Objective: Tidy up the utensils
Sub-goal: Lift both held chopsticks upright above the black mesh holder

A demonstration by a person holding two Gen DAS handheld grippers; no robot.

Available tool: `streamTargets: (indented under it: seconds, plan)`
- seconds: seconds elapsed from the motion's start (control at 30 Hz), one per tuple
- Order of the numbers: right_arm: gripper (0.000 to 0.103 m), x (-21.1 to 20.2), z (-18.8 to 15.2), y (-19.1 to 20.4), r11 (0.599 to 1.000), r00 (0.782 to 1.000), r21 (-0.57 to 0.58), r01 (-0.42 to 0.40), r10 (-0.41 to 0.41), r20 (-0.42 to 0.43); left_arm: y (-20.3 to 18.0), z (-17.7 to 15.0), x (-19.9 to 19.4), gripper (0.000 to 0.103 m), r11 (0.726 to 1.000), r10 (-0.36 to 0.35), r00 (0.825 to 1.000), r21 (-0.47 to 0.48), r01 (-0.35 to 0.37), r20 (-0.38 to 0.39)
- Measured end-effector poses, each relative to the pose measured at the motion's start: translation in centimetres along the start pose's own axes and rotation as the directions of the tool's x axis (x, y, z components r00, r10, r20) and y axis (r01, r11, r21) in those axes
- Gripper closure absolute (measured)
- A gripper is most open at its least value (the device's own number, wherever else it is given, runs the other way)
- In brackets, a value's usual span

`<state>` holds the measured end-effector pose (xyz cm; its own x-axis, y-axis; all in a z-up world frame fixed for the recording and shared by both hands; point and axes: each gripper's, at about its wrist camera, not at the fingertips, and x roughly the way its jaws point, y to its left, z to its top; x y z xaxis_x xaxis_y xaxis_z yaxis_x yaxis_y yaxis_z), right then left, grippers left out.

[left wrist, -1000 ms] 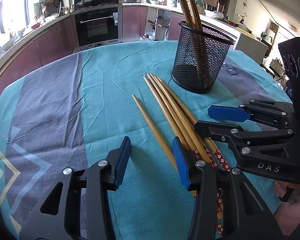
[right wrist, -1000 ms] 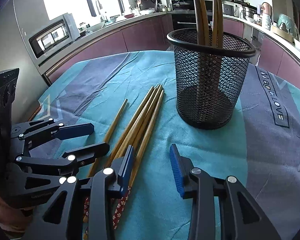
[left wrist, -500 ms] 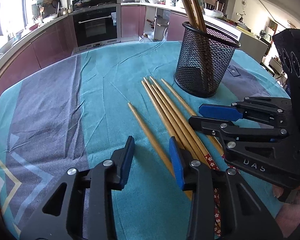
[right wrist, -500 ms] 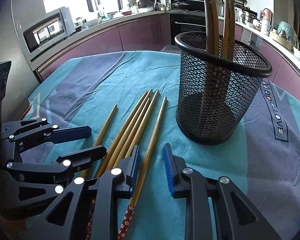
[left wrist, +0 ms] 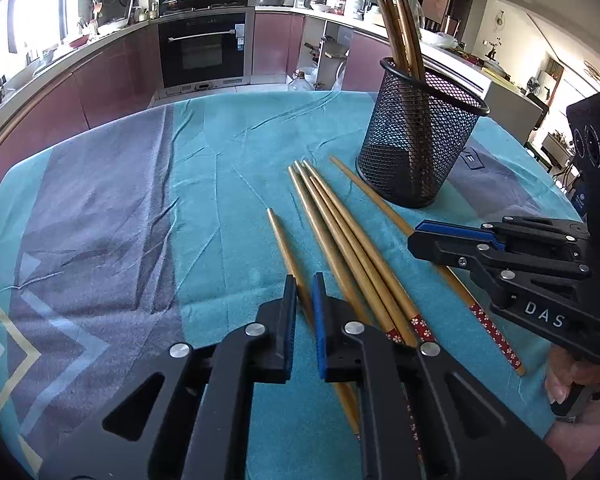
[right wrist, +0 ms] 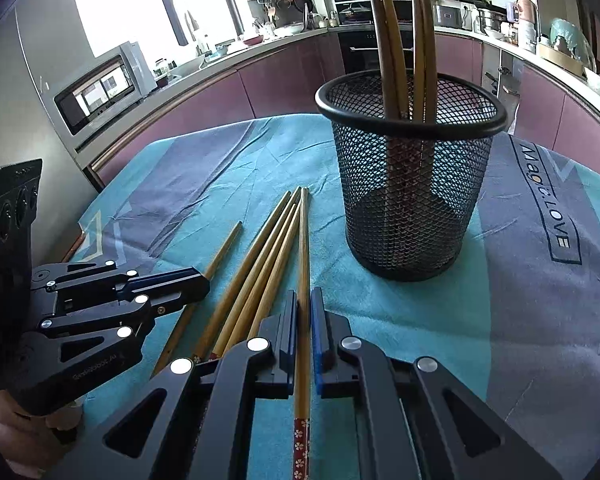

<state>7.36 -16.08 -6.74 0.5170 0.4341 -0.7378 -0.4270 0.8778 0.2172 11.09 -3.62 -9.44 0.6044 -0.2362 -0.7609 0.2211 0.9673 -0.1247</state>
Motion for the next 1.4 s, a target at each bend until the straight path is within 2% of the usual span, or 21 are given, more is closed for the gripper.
streamTargets:
  seconds: [0.07, 0.37, 0.4, 0.43, 0.53, 0.7, 0.77, 0.83, 1.07, 1.17, 1.4]
  plan:
    - [0.097, -0.7, 0.0, 0.0, 1.000, 1.000, -0.001, -0.016, 0.016, 0.015, 0.1, 0.0, -0.3, 0.102, 1.000, 0.001, 1.000, -0.002, -0.001, 0.007]
    - [0.098, -4.0, 0.0, -0.4, 0.998, 0.994, 0.005, -0.069, 0.069, 0.083, 0.3, 0.3, -1.9, 0.102, 1.000, -0.006, 0.999, 0.013, 0.006, 0.036]
    - [0.098, -4.1, 0.0, -0.5, 0.998, 0.994, 0.007, -0.068, 0.067, 0.086, 0.3, 0.2, -1.8, 0.099, 1.000, -0.004, 1.000, 0.012, 0.003, 0.026]
    - [0.098, -4.1, 0.0, -0.4, 0.998, 0.994, 0.006, -0.067, 0.066, 0.087, 0.4, 0.2, -1.5, 0.091, 1.000, -0.002, 1.000, 0.010, 0.002, 0.016]
    - [0.098, -4.1, 0.0, -0.5, 0.998, 0.994, 0.009, -0.068, 0.067, 0.084, 0.0, 0.0, -0.9, 0.081, 0.999, 0.026, 1.000, 0.038, -0.026, 0.003]
    - [0.098, -3.7, -0.2, -0.4, 0.997, 0.995, 0.005, -0.075, 0.074, 0.074, -0.8, -0.2, 0.5, 0.080, 0.996, 0.052, 0.998, 0.069, -0.050, -0.027]
    - [0.098, -3.7, -0.3, -0.4, 0.997, 0.995, 0.003, -0.073, 0.073, 0.073, -1.1, -0.3, 0.6, 0.082, 0.994, 0.068, 0.998, 0.082, -0.066, -0.017]
    - [0.098, -3.6, -0.2, -0.4, 0.997, 0.994, 0.004, -0.076, 0.075, 0.074, -1.2, -0.2, 0.7, 0.091, 0.995, 0.069, 0.998, 0.078, -0.067, -0.016]
    - [0.098, -4.5, 0.0, -0.7, 0.997, 0.992, -0.002, -0.078, 0.078, 0.101, -0.8, -0.1, 0.0, 0.096, 0.996, 0.077, 0.997, 0.047, -0.077, 0.003]
    - [0.098, -5.1, 0.1, -0.8, 0.997, 0.989, -0.002, -0.082, 0.082, 0.122, -0.3, 0.3, -1.2, 0.096, 0.998, 0.048, 0.999, 0.030, -0.049, 0.024]
    - [0.098, -7.2, 0.8, -1.1, 0.996, 0.978, -0.011, -0.091, 0.091, 0.186, 1.0, 1.9, -4.9, 0.096, 0.997, -0.082, 0.993, -0.007, 0.083, 0.088]
